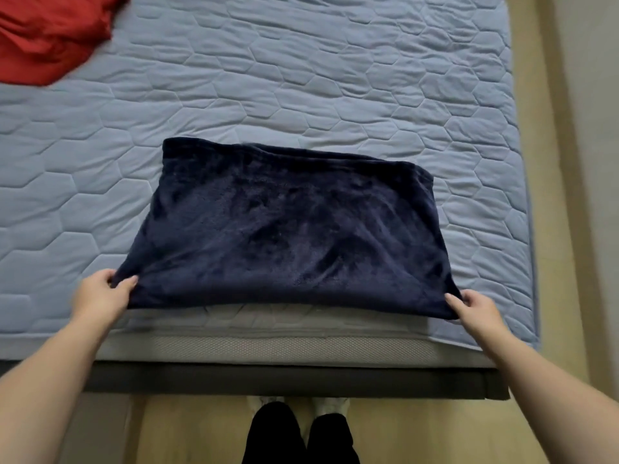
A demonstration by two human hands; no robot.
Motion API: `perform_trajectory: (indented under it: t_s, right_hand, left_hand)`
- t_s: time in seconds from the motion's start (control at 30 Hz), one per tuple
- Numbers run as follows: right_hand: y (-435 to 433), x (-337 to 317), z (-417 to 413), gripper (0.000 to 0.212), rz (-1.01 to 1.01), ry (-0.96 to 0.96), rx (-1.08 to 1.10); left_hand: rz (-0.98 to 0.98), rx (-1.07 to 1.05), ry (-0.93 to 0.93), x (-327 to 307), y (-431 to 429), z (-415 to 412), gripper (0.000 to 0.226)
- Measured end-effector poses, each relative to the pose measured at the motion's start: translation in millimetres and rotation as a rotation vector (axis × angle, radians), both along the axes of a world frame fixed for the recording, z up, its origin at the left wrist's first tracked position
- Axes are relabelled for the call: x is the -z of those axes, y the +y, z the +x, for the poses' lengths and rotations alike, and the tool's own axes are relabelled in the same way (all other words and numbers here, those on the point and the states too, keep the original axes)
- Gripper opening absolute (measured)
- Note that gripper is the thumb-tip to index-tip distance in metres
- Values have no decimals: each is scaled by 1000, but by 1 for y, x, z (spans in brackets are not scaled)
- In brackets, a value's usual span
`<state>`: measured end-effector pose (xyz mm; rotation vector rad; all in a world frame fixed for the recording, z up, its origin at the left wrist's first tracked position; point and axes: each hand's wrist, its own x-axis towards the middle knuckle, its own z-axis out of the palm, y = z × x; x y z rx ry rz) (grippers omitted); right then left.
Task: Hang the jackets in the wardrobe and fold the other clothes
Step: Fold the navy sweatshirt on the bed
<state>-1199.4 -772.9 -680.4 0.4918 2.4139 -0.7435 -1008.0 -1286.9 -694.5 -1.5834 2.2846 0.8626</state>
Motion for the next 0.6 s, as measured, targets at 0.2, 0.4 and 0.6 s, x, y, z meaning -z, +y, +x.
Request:
perform_trajectory:
  t_s: [0.2, 0.4, 0.6]
  right_hand:
    - [-15, 1, 4, 38, 80, -120, -33]
    - [-115, -11, 15, 62, 328, 322, -568]
    - [-214, 42, 21, 61, 324, 327, -894]
  left_hand:
    - [72, -51, -86, 0, 11, 0, 39]
    - [-324, 580, 119, -24, 85, -51, 61]
    - [-364, 1000, 117, 23, 157, -118, 62]
